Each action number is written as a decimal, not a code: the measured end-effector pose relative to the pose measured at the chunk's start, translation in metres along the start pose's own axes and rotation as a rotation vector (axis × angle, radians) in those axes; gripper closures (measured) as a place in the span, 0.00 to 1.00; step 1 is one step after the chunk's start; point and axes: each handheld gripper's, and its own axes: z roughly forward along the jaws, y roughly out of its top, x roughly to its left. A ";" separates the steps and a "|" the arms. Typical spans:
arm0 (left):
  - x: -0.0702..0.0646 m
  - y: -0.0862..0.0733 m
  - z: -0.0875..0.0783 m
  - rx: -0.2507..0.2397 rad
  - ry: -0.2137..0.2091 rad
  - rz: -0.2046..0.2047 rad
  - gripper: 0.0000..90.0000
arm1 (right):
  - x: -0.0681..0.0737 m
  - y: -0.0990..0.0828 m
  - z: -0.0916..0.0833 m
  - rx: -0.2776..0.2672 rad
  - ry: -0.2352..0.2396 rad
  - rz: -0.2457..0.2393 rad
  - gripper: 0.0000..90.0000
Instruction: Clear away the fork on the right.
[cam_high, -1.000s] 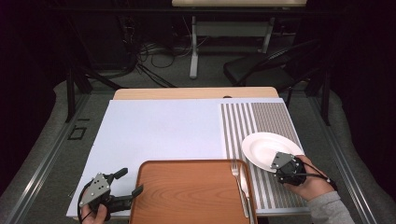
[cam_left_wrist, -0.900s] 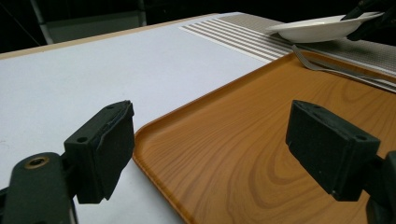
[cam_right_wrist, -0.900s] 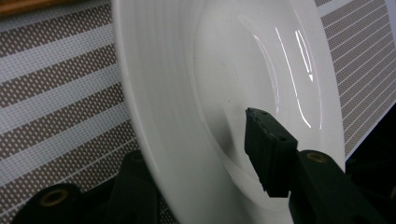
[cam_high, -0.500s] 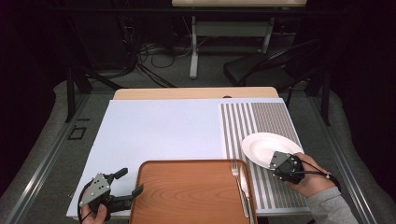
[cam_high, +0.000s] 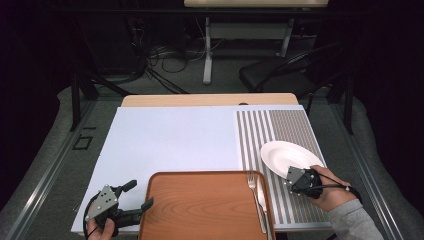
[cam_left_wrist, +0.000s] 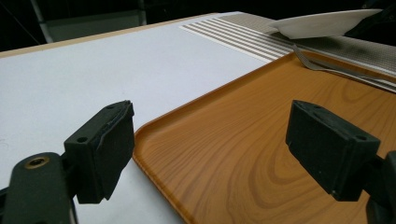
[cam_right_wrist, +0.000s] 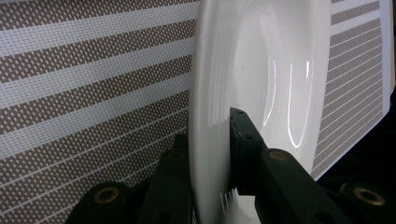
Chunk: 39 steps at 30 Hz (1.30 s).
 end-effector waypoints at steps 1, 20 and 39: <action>0.000 0.000 0.000 -0.001 0.000 0.000 0.18 | 0.001 0.001 0.000 0.001 -0.003 -0.008 0.90; 0.000 0.000 0.000 0.003 0.004 -0.004 0.18 | 0.009 0.003 0.002 -0.026 -0.042 -0.091 0.92; 0.000 -0.001 0.000 0.004 0.005 -0.005 0.18 | 0.021 -0.002 -0.019 -0.200 -0.189 -0.036 0.90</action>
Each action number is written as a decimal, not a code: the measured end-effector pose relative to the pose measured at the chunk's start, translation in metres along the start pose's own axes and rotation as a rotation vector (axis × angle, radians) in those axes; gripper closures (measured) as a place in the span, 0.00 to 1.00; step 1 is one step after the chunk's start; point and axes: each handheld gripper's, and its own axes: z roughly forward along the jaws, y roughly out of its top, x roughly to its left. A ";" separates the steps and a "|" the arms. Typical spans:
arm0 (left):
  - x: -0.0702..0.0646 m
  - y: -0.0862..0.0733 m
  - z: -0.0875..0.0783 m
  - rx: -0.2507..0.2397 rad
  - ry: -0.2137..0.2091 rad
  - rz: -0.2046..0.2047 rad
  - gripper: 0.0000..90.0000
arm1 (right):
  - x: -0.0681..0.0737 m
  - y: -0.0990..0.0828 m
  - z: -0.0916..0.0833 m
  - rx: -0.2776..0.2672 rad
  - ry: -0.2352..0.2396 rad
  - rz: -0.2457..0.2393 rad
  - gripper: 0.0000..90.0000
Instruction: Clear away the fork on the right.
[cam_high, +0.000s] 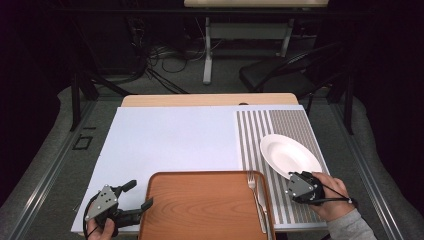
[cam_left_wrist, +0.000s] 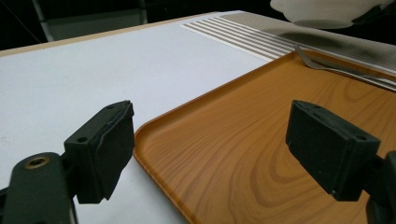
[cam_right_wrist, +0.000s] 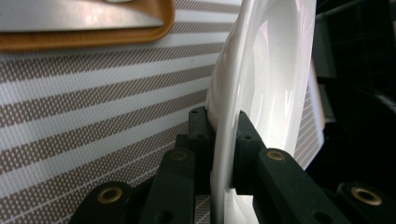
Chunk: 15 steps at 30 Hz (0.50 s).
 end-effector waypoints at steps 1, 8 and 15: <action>0.000 0.000 0.000 0.000 0.000 0.000 0.18 | 0.001 0.000 -0.003 -0.007 -0.017 0.005 0.90; 0.000 0.000 0.000 0.000 -0.002 0.002 0.18 | 0.006 0.002 -0.016 -0.043 -0.088 0.000 0.90; 0.000 0.000 0.001 0.003 -0.001 0.002 0.18 | 0.014 0.003 -0.022 -0.048 -0.116 -0.011 0.90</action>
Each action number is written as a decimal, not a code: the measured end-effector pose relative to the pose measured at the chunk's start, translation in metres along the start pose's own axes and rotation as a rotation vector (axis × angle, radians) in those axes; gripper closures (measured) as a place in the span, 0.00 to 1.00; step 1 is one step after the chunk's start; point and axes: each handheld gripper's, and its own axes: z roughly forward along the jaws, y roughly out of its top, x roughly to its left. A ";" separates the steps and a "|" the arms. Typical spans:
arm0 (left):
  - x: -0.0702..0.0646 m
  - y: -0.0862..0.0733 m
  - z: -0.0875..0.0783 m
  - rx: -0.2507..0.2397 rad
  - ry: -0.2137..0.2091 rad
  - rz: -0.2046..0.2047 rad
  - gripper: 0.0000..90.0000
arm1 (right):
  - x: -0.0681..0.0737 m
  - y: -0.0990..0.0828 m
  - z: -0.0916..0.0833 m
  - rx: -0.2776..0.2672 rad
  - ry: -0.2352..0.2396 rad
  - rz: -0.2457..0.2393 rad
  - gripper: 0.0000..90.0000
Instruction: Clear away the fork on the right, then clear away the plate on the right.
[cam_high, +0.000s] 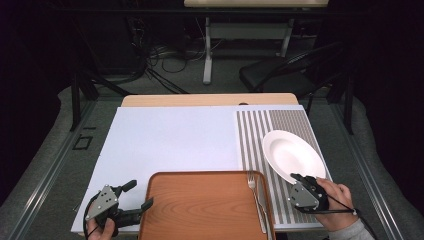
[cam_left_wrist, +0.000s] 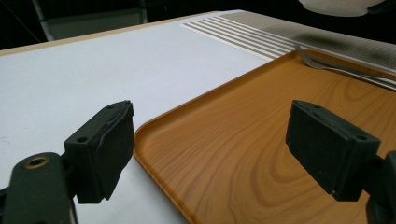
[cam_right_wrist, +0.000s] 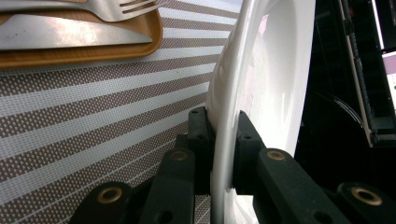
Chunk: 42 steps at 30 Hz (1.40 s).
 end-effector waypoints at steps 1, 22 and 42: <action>0.000 0.000 0.000 0.000 0.000 0.000 0.18 | 0.000 0.001 -0.001 0.000 -0.004 -0.014 0.90; 0.000 0.000 0.000 -0.004 0.002 0.000 0.18 | 0.019 0.030 -0.026 -0.103 -0.062 -0.067 0.90; 0.002 0.000 -0.002 -0.007 0.007 -0.004 0.18 | 0.044 0.083 -0.029 -0.273 -0.010 -0.161 0.90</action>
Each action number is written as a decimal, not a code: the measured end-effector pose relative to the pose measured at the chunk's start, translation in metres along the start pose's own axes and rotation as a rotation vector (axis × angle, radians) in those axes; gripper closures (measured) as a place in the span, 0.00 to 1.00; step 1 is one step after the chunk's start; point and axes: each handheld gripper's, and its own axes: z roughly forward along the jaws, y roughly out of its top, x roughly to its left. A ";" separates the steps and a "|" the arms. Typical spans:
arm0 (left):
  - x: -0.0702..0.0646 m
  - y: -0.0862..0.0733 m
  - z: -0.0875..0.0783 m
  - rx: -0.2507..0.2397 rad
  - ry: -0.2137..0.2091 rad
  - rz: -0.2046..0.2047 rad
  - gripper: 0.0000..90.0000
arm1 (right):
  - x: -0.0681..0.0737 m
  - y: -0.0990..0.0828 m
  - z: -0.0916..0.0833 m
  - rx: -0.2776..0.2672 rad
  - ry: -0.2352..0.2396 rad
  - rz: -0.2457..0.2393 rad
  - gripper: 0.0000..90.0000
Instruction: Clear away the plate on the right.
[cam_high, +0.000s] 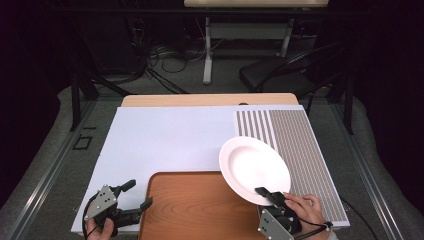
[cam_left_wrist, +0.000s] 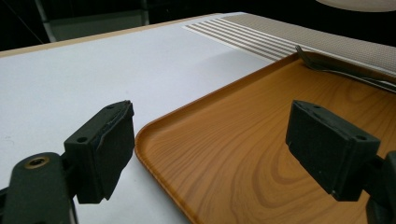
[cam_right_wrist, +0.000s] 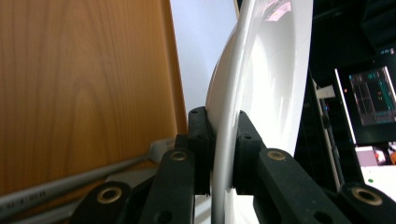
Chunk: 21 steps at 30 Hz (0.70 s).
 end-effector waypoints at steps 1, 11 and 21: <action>0.000 0.000 0.000 -0.002 0.000 -0.001 0.18 | 0.000 0.003 0.000 -0.001 0.001 -0.005 0.90; 0.000 0.000 -0.001 -0.004 0.001 -0.003 0.18 | 0.006 0.021 0.007 -0.056 0.020 -0.031 0.90; 0.001 0.000 -0.001 -0.007 0.004 0.000 0.18 | 0.017 0.029 0.012 -0.079 0.047 -0.052 0.90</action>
